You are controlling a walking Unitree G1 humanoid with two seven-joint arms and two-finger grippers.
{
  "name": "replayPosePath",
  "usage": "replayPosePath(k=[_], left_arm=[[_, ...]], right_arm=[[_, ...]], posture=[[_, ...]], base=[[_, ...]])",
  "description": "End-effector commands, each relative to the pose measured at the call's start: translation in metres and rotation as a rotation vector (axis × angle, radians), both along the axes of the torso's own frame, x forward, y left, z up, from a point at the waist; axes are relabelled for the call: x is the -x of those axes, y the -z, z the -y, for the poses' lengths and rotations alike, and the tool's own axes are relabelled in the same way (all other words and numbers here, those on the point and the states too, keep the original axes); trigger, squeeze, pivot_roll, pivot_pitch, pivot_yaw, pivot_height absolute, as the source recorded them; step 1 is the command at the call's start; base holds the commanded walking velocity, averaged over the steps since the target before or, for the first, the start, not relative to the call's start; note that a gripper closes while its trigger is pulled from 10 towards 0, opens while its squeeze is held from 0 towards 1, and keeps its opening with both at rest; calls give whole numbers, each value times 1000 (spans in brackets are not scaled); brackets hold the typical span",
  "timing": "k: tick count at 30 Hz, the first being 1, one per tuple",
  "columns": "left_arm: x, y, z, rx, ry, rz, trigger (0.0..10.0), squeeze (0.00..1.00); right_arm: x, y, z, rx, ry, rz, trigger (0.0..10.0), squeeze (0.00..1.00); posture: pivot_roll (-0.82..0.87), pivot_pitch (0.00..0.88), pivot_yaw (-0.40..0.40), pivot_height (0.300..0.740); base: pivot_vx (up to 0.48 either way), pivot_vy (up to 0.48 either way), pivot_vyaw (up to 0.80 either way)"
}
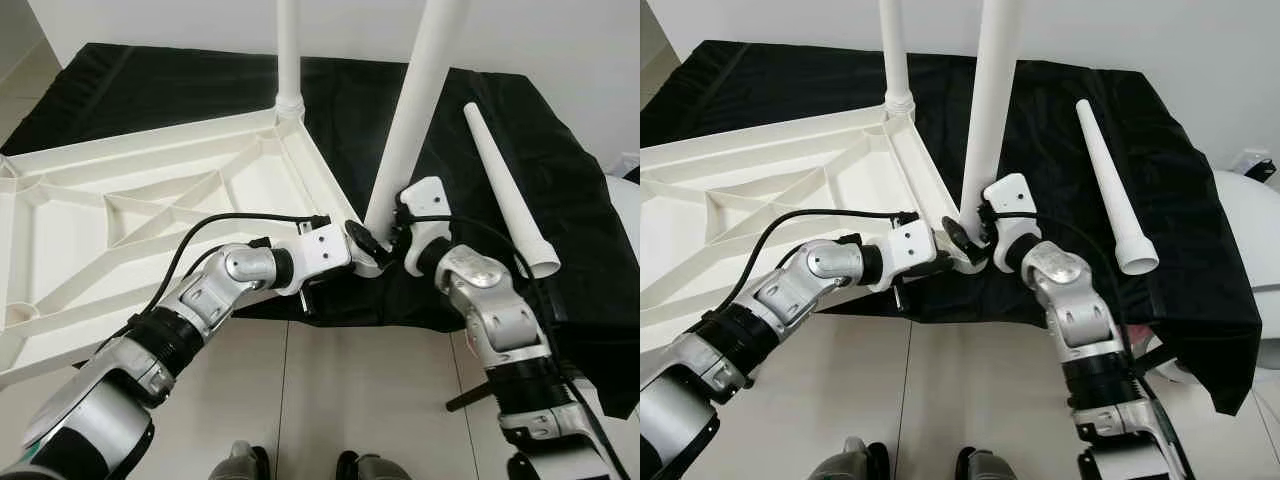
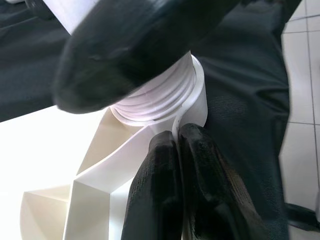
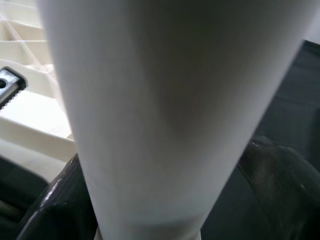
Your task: Building children table
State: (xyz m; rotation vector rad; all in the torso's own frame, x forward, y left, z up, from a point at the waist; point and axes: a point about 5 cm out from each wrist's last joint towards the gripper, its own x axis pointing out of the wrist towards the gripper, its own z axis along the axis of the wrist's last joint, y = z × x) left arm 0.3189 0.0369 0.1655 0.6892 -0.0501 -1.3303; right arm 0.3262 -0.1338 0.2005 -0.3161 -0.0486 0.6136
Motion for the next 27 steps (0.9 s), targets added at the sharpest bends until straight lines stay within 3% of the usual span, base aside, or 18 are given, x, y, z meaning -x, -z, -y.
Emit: replayPosePath(k=[1,9,21,22,23,25,27], left_arm=[[53,10,29,-135,562,-112,0,0],[64,13,13,-197,607,-86,0,0],[74,15,5,-242,655,-71,0,0],[75,16,5,-244,661,-73,0,0],[75,16,5,-244,661,-73,0,0],[77,16,6,-237,664,-81,0,0],[77,16,7,-229,659,-84,0,0]], right_arm=[[7,7,-9,24,-122,-52,10000,0],[4,3,-7,55,-233,-71,10000,0],[3,1,-11,32,-361,-90,10000,0],[2,3,-13,21,-370,-92,6235,0],[2,3,-13,21,-370,-92,6235,0],[-2,6,-17,-5,-339,-92,0,0],[-5,9,-18,-9,-297,-86,0,0]], posture=[[17,142,-21,740],[21,136,-27,740],[21,134,-34,740],[21,134,-34,740],[21,134,-34,740],[16,137,-33,740],[16,137,-33,740]], base=[[0,0,0],[0,0,0],[0,0,0],[0,0,0],[0,0,0],[0,0,0],[0,0,0]])
